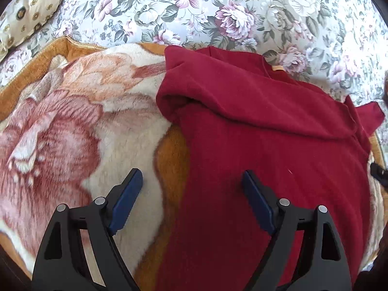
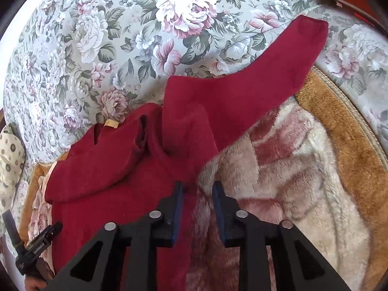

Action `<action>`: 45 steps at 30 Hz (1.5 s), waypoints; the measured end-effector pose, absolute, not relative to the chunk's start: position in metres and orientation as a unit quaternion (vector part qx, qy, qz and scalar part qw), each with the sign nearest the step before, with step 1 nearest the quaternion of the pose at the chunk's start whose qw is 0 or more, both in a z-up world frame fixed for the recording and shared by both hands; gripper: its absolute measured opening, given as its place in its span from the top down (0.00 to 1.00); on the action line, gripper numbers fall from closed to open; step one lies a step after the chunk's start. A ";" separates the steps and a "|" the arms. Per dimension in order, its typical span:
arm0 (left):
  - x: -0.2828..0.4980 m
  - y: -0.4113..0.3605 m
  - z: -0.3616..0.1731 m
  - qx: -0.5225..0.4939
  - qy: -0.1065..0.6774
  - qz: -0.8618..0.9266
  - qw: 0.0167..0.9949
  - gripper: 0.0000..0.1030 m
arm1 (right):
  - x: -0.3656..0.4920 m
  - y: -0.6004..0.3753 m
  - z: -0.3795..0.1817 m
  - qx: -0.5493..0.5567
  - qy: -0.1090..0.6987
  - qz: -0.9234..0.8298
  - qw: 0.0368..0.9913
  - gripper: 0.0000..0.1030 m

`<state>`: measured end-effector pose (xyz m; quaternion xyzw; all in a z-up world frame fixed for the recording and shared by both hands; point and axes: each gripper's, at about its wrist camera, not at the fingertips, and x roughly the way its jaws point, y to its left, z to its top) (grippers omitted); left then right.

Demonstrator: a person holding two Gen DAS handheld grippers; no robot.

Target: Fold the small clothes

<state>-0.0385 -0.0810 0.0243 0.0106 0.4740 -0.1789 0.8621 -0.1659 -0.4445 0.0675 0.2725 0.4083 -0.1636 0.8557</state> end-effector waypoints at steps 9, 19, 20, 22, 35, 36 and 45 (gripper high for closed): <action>-0.096 -0.091 0.023 0.041 0.466 -0.205 0.860 0.18 | -0.211 -0.388 0.049 0.245 0.436 -0.092 0.861 0.87; -0.091 -0.114 0.054 0.028 0.426 -0.220 0.877 0.18 | -0.218 -0.418 0.067 0.272 0.401 -0.111 0.868 0.93; -0.088 -0.119 0.055 0.029 0.424 -0.221 0.878 0.18 | -0.217 -0.431 0.073 0.283 0.388 -0.124 0.868 0.91; -0.082 -0.129 0.055 0.024 0.423 -0.230 0.876 0.18 | -0.210 -0.462 0.082 0.297 0.367 -0.164 0.866 0.79; -0.053 -0.150 0.031 0.020 0.441 -0.277 0.854 0.18 | -0.161 -0.633 0.058 0.392 0.272 -0.301 0.826 0.71; -0.051 -0.148 0.032 0.016 0.439 -0.278 0.855 0.18 | -0.159 -0.633 0.059 0.391 0.258 -0.299 0.831 0.71; -0.029 -0.105 0.049 -0.049 0.407 -0.231 0.883 0.18 | -0.146 -0.613 0.112 0.354 0.209 -0.248 0.877 0.94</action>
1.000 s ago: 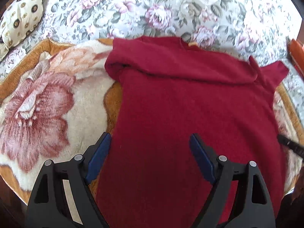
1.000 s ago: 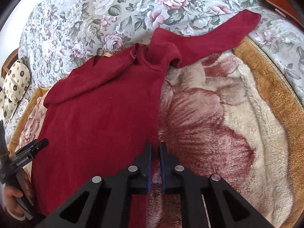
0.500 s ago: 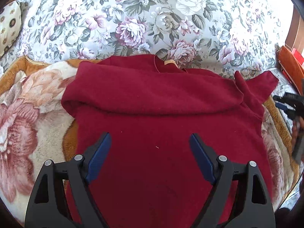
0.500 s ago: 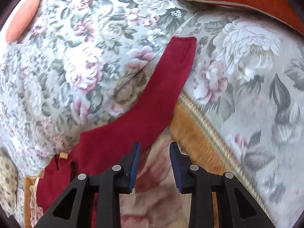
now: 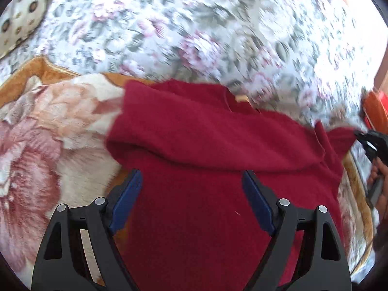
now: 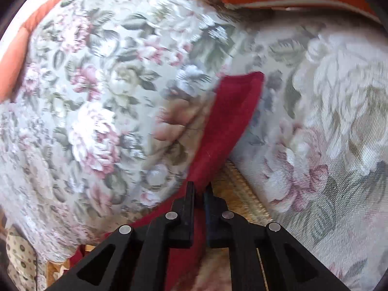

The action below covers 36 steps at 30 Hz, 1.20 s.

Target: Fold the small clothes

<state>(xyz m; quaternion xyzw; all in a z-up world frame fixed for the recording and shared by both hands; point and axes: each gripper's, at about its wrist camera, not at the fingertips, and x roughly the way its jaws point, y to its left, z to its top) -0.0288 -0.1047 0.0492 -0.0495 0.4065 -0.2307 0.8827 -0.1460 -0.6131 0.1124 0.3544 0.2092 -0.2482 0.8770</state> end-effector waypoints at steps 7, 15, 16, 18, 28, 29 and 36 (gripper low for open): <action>-0.015 -0.061 0.054 -0.124 0.391 -0.194 0.891 0.18 | -0.077 -0.444 0.206 0.186 0.214 -0.067 0.957 0.94; 0.003 -0.037 0.047 -0.167 0.401 -0.182 0.882 0.18 | 0.031 -0.296 0.066 0.213 0.414 0.116 0.877 0.88; 0.005 -0.036 0.046 -0.171 0.405 -0.179 0.880 0.18 | 0.031 -0.292 0.058 0.211 0.421 0.118 0.874 0.87; 0.007 -0.033 0.043 -0.185 0.410 -0.177 0.876 0.18 | 0.024 -0.292 0.055 0.196 0.419 0.116 0.879 0.84; 0.006 -0.050 0.050 -0.195 0.396 -0.212 0.872 0.18 | -0.027 -0.342 0.100 0.210 0.393 0.081 0.892 0.77; 0.008 -0.055 0.050 -0.200 0.403 -0.221 0.865 0.18 | -0.034 -0.348 0.099 0.213 0.395 0.077 0.890 0.76; 0.025 -0.089 0.045 -0.258 0.441 -0.286 0.811 0.19 | -0.079 -0.392 0.093 0.278 0.367 0.060 0.886 0.75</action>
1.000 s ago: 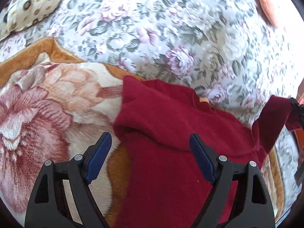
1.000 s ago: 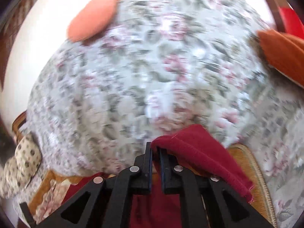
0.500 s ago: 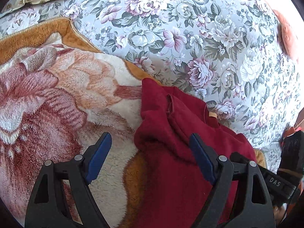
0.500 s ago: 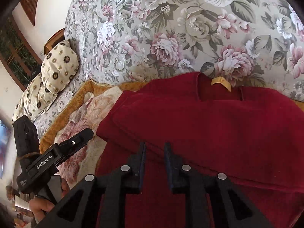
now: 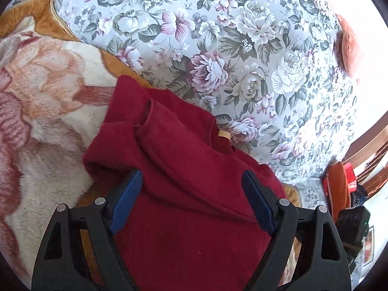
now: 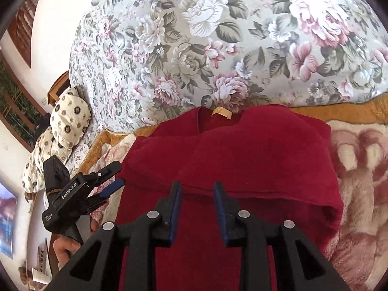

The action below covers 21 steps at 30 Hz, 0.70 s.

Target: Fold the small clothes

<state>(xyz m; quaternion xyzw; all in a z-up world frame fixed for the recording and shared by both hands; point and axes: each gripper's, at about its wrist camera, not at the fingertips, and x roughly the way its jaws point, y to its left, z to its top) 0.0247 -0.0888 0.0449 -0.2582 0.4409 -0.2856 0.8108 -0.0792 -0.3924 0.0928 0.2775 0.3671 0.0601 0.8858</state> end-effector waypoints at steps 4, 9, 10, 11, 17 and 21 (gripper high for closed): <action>0.043 -0.101 0.038 -0.268 0.469 -0.279 0.794 0.19 | -0.094 -0.405 0.085 0.303 0.357 0.064 0.881 0.73; 0.047 -0.106 0.036 -0.269 0.484 -0.268 0.788 0.19 | -0.100 -0.423 0.077 0.333 0.348 0.055 0.875 0.73; 0.049 -0.107 0.036 -0.268 0.483 -0.265 0.790 0.19 | -0.101 -0.426 0.077 0.341 0.342 0.054 0.874 0.73; 0.051 -0.107 0.035 -0.271 0.485 -0.261 0.790 0.19 | -0.102 -0.428 0.076 0.348 0.339 0.053 0.872 0.73; 0.070 -0.123 0.027 -0.275 0.490 -0.261 0.785 0.56 | -0.110 -0.440 0.074 0.362 0.323 0.031 0.874 0.73; 0.078 -0.128 0.040 -0.260 0.481 -0.275 0.791 0.91 | -0.114 -0.452 0.077 0.346 0.318 -0.027 0.882 0.73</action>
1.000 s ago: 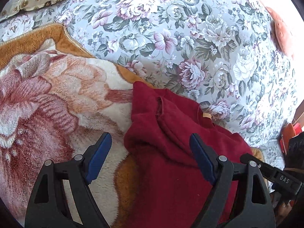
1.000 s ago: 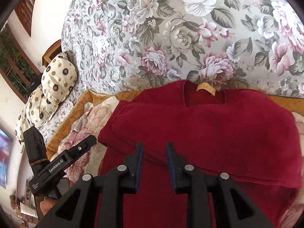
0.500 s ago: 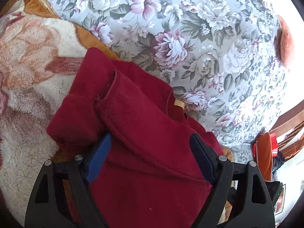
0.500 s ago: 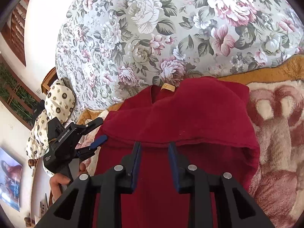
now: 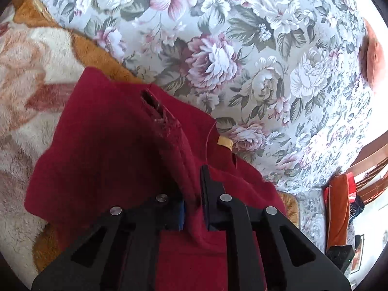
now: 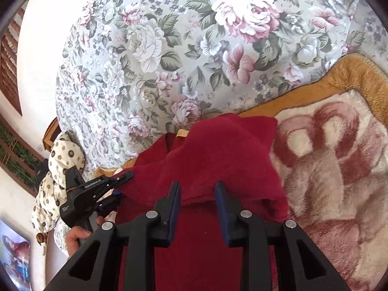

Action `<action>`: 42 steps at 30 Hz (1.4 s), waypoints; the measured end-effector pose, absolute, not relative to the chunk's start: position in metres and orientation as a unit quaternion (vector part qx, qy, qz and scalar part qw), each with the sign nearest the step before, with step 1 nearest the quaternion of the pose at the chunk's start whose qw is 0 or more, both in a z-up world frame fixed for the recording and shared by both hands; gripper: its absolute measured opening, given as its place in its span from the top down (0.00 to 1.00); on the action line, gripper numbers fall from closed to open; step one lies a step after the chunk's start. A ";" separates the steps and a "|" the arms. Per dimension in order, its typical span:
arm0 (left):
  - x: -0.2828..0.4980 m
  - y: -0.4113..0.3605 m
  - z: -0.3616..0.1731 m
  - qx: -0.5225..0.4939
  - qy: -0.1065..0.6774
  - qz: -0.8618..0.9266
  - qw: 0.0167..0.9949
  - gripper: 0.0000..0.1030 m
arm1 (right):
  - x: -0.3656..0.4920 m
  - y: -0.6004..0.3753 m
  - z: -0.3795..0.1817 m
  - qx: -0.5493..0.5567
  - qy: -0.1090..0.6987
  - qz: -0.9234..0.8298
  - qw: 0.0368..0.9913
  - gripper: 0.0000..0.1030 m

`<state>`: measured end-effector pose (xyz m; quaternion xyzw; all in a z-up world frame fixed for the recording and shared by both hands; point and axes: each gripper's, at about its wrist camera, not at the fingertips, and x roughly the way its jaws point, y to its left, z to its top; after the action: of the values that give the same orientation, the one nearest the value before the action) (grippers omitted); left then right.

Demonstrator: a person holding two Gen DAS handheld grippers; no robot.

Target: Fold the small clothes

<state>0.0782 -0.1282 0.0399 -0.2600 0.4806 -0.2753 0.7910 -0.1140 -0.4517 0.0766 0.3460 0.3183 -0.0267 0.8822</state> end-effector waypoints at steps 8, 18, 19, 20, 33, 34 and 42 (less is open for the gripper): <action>0.079 -0.072 0.063 -0.241 0.441 -0.240 0.831 0.92 | -0.098 -0.446 0.103 0.290 0.308 -0.049 0.905 0.73; 0.069 -0.078 0.053 -0.260 0.458 -0.276 0.804 0.92 | -0.100 -0.437 0.101 0.305 0.318 -0.038 0.897 0.73; 0.069 -0.079 0.054 -0.260 0.458 -0.276 0.804 0.92 | -0.102 -0.440 0.100 0.310 0.317 -0.038 0.895 0.73; 0.069 -0.081 0.055 -0.260 0.459 -0.274 0.804 0.91 | -0.104 -0.442 0.098 0.317 0.316 -0.037 0.894 0.73; 0.080 -0.111 0.039 -0.243 0.476 -0.248 0.808 0.86 | -0.105 -0.444 0.089 0.334 0.319 -0.034 0.886 0.73; 0.081 -0.114 0.041 -0.230 0.480 -0.250 0.809 0.95 | -0.106 -0.446 0.089 0.335 0.317 -0.039 0.886 0.73; 0.077 -0.063 0.068 -0.231 0.428 -0.228 0.844 0.95 | -0.088 -0.434 0.111 0.289 0.308 -0.044 0.905 0.73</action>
<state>0.0771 -0.0631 0.0684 -0.2309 0.4277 -0.2277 0.8438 -0.0881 -0.4344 0.1105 0.2888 0.3080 -0.0442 0.9054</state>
